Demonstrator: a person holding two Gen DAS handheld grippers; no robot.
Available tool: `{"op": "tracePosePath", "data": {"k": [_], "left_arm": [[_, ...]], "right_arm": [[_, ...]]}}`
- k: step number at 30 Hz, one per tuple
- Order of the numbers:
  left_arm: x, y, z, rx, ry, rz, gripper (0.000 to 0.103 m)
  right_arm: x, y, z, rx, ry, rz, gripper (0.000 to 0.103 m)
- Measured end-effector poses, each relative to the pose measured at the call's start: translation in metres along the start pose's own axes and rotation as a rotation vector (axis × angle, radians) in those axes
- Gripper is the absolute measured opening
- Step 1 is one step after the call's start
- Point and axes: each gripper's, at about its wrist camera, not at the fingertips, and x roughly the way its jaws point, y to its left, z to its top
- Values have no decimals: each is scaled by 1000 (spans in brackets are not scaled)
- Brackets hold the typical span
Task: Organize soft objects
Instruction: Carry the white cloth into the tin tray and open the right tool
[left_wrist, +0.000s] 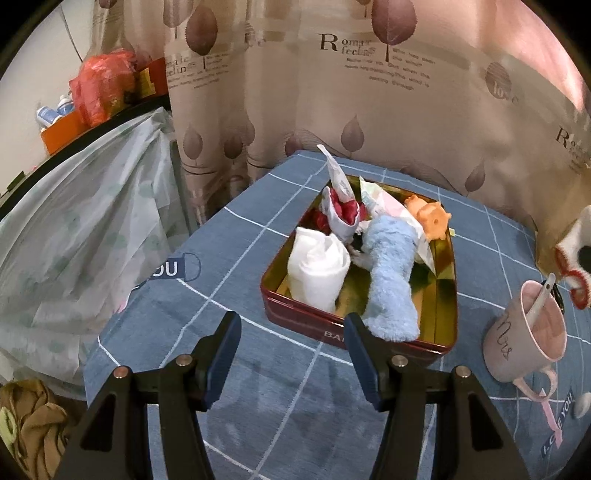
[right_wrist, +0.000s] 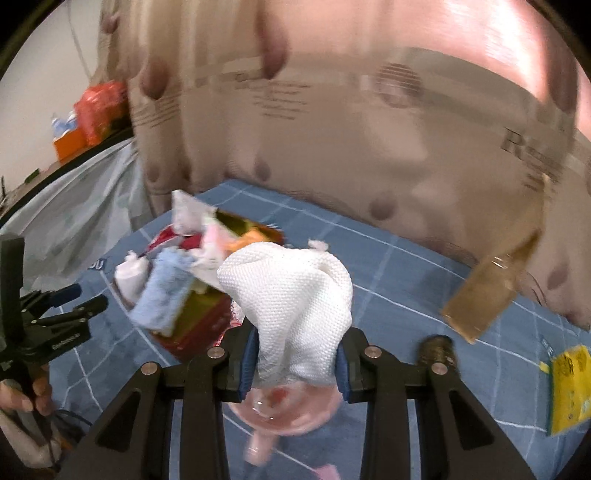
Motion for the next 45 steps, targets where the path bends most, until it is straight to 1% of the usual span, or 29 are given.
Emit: {"op": "tracePosePath", "data": {"k": [5, 12, 16, 21, 30, 38, 40, 41, 43, 45], "left_arm": [[2, 3, 1, -5, 4, 15, 59], [3, 15, 3, -49, 7, 8, 59], [1, 23, 6, -78, -8, 21, 59], [3, 29, 8, -95, -5, 15, 59], [4, 31, 9, -105, -3, 12, 59], [5, 32, 9, -108, 0, 8, 59], [4, 32, 9, -106, 0, 6, 59], [4, 32, 9, -105, -1, 6, 59], [3, 31, 8, -104, -2, 4, 59], [3, 31, 8, -105, -2, 5, 59]], "right_arm": [[22, 34, 4, -45, 24, 40, 32], [57, 70, 3, -80, 76, 73, 32], [74, 84, 5, -94, 93, 75, 32], [96, 102, 8, -127, 119, 71, 32], [130, 119, 6, -146, 165, 58, 32], [145, 121, 0, -150, 194, 47, 32], [145, 121, 0, -150, 192, 49, 33], [145, 121, 0, -148, 190, 50, 36], [142, 123, 0, -160, 173, 46, 40], [137, 123, 1, -163, 158, 39, 47]]}}
